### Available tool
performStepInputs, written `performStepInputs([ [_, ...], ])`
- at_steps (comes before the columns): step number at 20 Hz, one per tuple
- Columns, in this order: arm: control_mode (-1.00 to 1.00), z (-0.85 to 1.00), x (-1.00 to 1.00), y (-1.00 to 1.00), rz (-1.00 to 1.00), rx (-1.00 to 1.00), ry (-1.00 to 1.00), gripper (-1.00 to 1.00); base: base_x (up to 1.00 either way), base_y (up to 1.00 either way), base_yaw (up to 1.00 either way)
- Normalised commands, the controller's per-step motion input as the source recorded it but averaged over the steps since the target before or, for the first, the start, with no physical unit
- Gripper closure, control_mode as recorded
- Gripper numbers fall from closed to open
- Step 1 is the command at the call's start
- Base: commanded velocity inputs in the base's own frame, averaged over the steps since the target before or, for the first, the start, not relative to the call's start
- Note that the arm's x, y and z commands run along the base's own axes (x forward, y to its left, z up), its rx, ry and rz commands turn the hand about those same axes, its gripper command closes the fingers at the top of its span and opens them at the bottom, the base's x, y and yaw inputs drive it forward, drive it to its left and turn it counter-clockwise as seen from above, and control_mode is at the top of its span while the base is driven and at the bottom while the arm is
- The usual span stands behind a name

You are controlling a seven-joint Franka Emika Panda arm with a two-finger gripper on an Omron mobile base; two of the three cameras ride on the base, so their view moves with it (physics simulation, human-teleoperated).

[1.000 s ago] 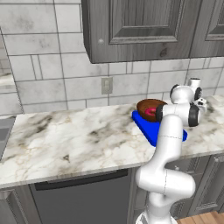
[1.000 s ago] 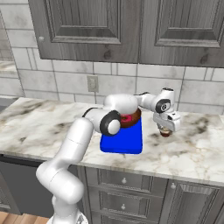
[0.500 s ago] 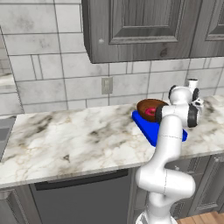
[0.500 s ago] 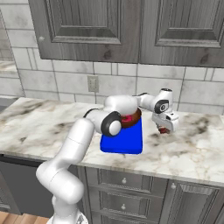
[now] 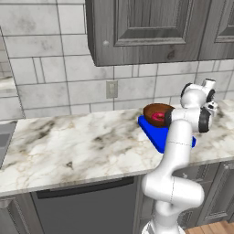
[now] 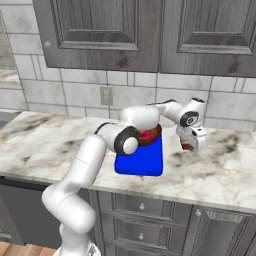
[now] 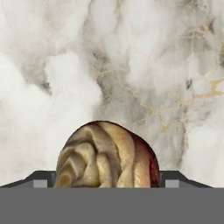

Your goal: Place the bowl with donut and the cupcake onto the tray.

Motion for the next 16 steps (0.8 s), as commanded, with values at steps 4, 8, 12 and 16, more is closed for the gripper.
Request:
performStepInputs([
  [4,-1.0,0.53,-0.65,0.11,-0.07,0.15,-0.07,1.0,0.0,0.0,0.0],
  [8,-1.0,0.4,-0.74,0.13,-0.06,0.05,-0.02,1.0,0.0,0.0,0.0],
  [12,-1.0,0.36,-0.71,0.21,-0.06,0.01,0.0,1.0,0.0,0.0,0.0],
  [16,-1.0,0.41,-0.63,0.34,-0.04,0.02,-0.03,1.0,0.0,0.0,0.0],
])
